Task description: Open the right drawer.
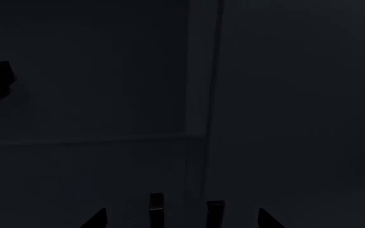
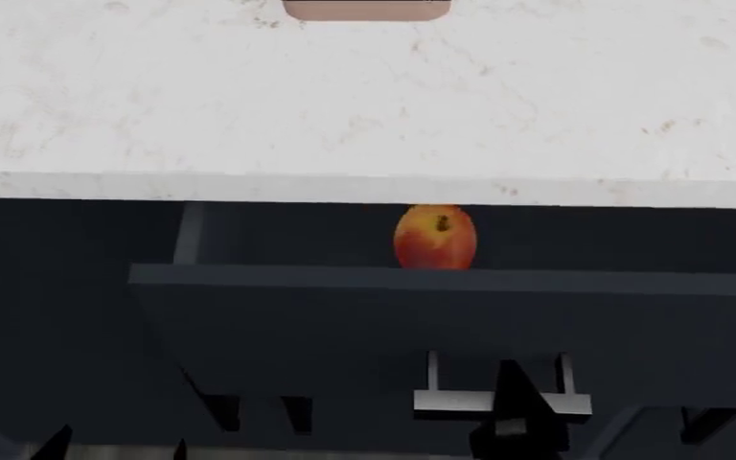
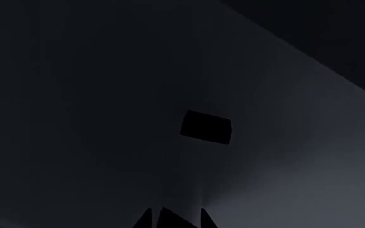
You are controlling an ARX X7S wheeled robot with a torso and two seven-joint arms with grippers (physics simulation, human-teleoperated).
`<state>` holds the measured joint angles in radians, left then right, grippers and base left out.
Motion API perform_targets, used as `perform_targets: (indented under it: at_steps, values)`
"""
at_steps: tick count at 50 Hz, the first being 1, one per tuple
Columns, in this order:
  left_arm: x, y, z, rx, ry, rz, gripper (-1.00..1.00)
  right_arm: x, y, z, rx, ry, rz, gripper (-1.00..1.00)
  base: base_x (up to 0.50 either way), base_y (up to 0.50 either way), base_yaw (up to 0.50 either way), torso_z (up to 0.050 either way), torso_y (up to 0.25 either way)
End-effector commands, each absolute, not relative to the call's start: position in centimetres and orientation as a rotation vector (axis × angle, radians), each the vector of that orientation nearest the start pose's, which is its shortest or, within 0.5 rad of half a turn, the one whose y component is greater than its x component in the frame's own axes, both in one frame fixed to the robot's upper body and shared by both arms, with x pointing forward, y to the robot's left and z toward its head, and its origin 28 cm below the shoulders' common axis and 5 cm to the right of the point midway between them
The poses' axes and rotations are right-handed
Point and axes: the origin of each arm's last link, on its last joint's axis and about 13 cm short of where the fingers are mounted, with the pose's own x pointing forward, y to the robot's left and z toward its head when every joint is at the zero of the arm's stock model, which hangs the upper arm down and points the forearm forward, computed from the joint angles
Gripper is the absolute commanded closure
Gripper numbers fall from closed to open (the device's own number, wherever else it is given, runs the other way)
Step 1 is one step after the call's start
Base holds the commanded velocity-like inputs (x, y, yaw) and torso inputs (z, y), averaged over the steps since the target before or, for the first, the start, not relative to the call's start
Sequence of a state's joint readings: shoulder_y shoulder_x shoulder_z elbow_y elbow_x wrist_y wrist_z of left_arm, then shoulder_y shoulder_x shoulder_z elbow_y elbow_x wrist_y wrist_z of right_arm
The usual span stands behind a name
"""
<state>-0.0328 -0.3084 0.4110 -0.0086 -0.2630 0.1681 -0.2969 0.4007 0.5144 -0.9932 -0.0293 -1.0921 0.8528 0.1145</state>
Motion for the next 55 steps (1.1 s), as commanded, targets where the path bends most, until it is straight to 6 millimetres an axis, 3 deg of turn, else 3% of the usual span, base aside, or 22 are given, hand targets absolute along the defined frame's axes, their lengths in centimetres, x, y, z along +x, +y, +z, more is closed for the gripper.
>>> perform_targets:
  at_steps: [1,55]
  values:
    - [20.25,20.02,1.51,0.008,-0.076,-0.097,-1.00,23.82,-11.97,6.61,-1.777,-0.184,-0.059,1.00,-0.18,0.00,0.00,0.000,0.000]
    - [20.26,20.01,1.50,0.006,-0.075,-0.097,-1.00,23.95,-12.04,6.73,-1.791,-0.181,-0.055,1.00,-0.18,0.00,0.00,0.000,0.000]
